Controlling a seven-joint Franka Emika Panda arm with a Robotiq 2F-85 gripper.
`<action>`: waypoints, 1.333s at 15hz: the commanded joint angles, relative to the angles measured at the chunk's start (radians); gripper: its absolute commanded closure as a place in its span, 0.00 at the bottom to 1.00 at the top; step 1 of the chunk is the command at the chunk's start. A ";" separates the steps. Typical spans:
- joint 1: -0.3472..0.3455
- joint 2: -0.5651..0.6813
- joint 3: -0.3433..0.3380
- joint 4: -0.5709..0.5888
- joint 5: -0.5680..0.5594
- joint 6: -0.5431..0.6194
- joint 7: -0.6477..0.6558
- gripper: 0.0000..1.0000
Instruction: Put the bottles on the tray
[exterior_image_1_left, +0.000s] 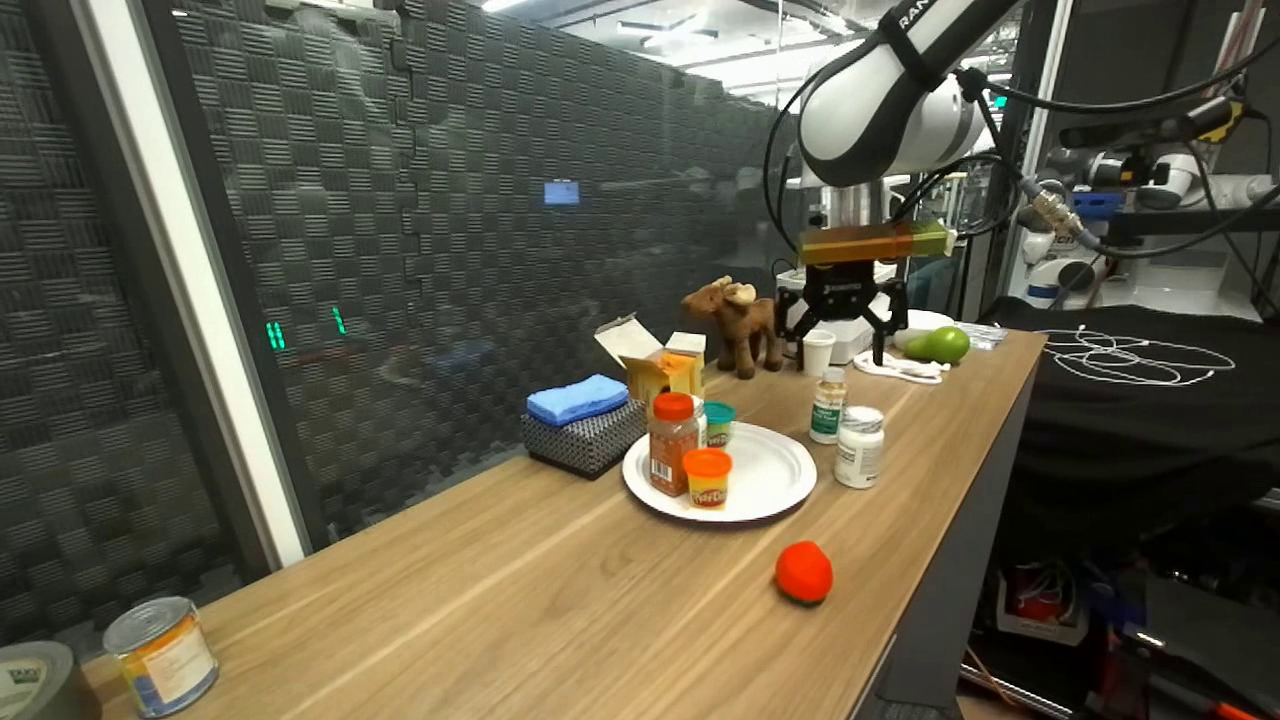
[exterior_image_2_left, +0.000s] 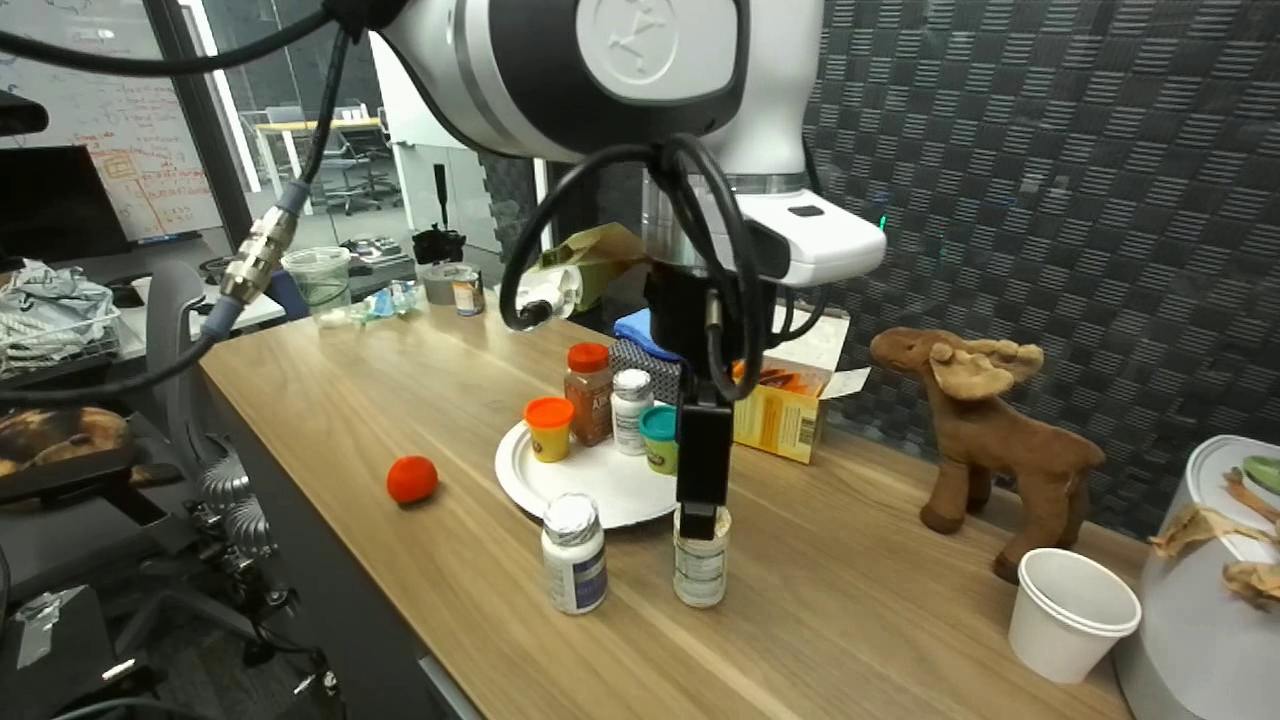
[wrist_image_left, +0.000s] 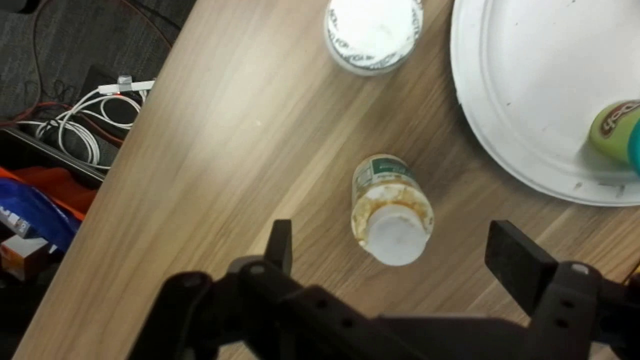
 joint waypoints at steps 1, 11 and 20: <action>-0.023 -0.009 -0.008 -0.003 0.029 0.034 -0.053 0.00; -0.064 0.015 -0.007 0.024 0.118 0.004 -0.196 0.00; -0.072 0.034 0.008 0.039 0.218 -0.031 -0.321 0.50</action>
